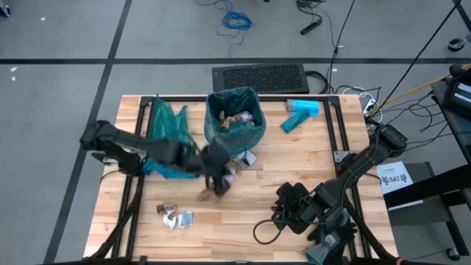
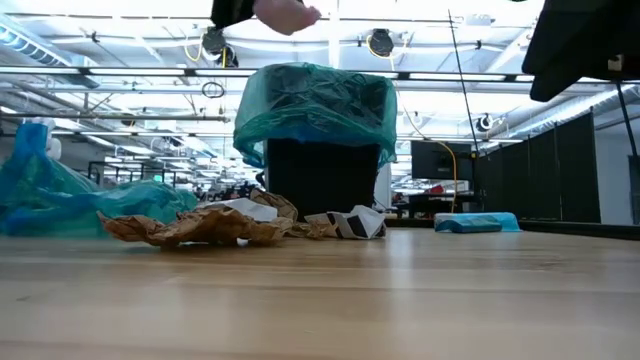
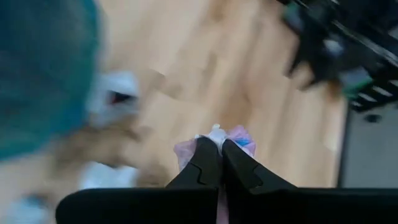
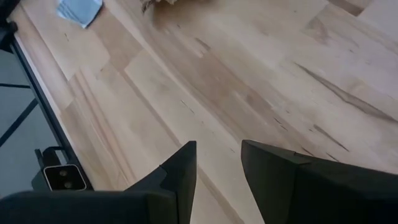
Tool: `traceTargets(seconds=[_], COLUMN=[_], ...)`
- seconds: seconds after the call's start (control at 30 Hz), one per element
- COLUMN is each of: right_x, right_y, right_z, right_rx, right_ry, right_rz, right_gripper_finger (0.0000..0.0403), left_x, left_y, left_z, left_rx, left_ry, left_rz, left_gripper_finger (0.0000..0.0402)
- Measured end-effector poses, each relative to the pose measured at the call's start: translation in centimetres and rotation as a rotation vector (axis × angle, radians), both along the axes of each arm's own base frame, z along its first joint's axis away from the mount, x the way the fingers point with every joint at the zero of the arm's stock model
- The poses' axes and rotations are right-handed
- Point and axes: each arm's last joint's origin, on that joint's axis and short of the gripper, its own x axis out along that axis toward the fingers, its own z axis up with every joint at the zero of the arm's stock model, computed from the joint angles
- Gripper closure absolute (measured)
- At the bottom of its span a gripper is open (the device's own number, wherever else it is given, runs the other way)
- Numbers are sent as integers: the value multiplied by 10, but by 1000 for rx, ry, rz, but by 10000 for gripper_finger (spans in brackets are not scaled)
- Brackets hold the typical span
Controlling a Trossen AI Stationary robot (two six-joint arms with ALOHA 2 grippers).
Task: Place trash/remove bag and relplace
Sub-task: Put the pink plastic into the blue trash bag inside the black trash bin, then put the white paper into the blue trash bag inside the black trash bin
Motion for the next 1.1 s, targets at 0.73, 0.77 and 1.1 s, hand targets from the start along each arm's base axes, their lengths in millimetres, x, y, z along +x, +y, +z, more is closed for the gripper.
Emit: traceTargets(seconds=[0.73,0.77,1.1], right_x=[7,8,14], right_y=[-9,-10,-20], right_z=[3,3,3], right_rx=[34,36,31], right_ry=[-151,-151,-152], right_rz=[-282,-288,-323], right_gripper_finger=[282,282,282], left_x=[-28,-30,-52], left_y=[179,183,171], left_z=[65,65,59], left_rx=[342,334,187], left_ry=[-85,-79,58], left_rz=[173,177,100], left_gripper_finger=[306,297,259])
